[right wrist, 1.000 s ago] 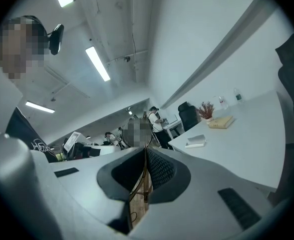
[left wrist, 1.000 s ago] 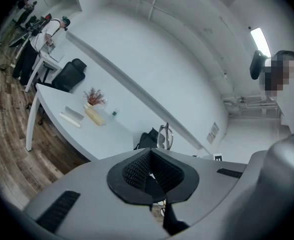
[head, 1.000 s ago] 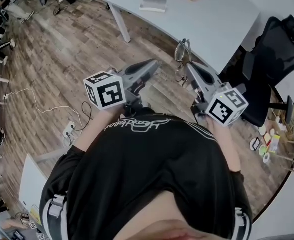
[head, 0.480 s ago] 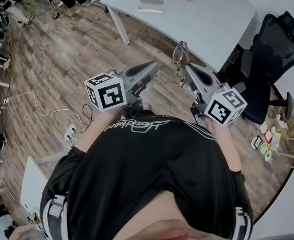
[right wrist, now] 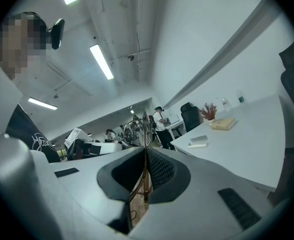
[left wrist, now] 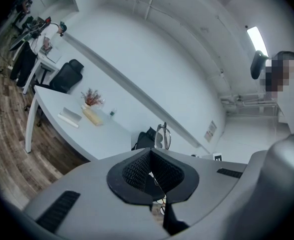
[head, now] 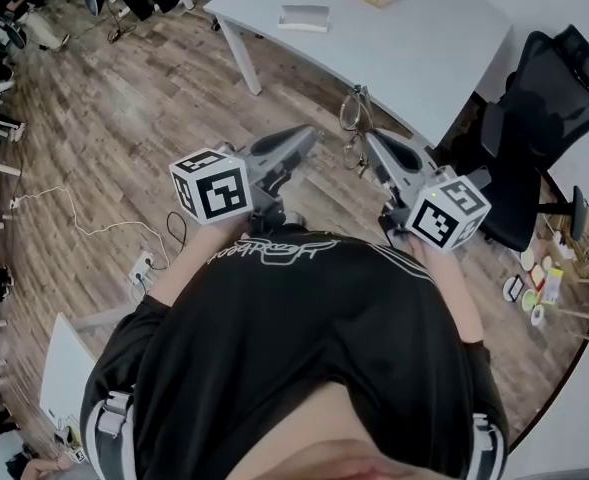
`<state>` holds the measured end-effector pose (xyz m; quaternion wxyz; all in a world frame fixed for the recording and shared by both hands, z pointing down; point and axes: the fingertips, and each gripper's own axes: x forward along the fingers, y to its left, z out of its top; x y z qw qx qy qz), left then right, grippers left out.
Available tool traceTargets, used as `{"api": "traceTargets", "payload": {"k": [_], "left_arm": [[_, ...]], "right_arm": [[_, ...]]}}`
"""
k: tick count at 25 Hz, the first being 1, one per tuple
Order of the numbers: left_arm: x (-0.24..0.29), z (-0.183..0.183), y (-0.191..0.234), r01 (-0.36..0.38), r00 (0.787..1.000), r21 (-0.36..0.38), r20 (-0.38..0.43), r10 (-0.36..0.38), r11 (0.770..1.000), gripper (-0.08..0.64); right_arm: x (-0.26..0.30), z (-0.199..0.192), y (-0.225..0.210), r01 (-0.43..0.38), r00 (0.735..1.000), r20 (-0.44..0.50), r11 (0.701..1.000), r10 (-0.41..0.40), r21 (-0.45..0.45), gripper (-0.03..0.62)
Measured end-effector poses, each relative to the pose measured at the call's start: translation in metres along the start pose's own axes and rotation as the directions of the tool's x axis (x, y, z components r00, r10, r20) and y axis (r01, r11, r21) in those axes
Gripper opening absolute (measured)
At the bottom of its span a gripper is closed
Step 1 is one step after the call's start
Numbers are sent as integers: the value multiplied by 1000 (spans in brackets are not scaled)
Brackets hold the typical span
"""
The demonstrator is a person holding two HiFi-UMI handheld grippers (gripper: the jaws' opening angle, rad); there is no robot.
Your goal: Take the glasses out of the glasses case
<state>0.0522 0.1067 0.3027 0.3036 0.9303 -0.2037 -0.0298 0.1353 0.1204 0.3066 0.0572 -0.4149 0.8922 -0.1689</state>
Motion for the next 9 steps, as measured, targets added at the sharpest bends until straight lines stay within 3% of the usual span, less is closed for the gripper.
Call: {"api": "traceTargets", "payload": {"k": [9], "left_arm": [[4, 2, 2, -10, 1000, 5, 2, 10, 1000, 6]], "right_arm": [[2, 2, -5, -10, 1000, 8, 1000, 10, 7, 18]]}}
